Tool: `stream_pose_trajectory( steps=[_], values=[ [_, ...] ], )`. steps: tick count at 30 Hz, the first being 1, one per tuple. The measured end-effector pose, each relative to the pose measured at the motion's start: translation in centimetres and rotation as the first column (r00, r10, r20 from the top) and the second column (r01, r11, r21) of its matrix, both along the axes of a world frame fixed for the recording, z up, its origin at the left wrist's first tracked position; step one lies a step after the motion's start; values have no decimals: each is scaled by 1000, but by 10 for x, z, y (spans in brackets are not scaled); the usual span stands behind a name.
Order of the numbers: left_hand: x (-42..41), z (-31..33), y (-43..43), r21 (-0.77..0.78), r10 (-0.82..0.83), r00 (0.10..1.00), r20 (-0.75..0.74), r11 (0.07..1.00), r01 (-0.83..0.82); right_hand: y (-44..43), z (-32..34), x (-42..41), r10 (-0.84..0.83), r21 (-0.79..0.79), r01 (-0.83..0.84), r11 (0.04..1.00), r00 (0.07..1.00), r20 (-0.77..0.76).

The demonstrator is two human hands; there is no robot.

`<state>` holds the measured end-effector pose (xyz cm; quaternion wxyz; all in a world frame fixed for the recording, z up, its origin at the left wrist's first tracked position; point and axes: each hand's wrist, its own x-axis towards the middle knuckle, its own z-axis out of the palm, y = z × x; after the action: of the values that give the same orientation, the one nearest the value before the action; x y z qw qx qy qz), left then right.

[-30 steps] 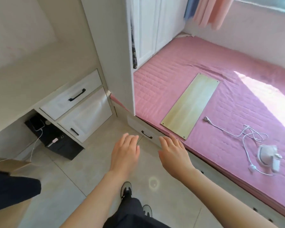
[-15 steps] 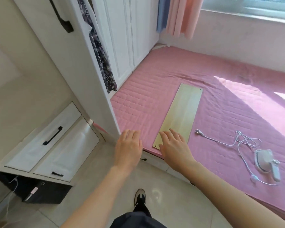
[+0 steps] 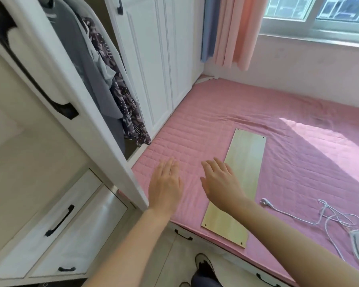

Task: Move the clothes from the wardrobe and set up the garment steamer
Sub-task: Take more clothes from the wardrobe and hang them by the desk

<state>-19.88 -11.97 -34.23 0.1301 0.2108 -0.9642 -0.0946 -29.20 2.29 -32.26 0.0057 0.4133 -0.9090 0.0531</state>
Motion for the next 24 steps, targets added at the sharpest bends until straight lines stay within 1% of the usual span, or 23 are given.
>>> stream_pose_trajectory(
  steps=[4, 7, 12, 15, 18, 22, 24],
  values=[
    [-39, 4, -30, -18, 86, 994, -60, 996, -88, -42, 7, -46, 58, -45, -59, 997, 998, -32],
    [-68, 5, -52, -40, 170, 979, -113, 984, -176, -74, 11, -80, 110, -50, -112, 992, 993, -46],
    [-115, 24, -87, -21, 331, 937, -112, 942, -335, -125, 27, -136, 244, -43, -247, 968, 968, -61],
    [-142, 42, -113, -27, 425, 894, -142, 901, -433, -158, 43, -167, 312, -67, -317, 946, 947, -83],
    [-165, 62, -147, -2, 517, 831, -205, 849, -529, -191, 62, -196, 386, -105, -398, 911, 915, -120],
    [-187, 91, -194, -27, 572, 777, -263, 801, -598, -237, 94, -228, 489, -104, -515, 851, 849, -199],
    [-195, 108, -215, -39, 594, 754, -280, 778, -627, -261, 111, -241, 523, -136, -554, 821, 826, -207]
  ],
)
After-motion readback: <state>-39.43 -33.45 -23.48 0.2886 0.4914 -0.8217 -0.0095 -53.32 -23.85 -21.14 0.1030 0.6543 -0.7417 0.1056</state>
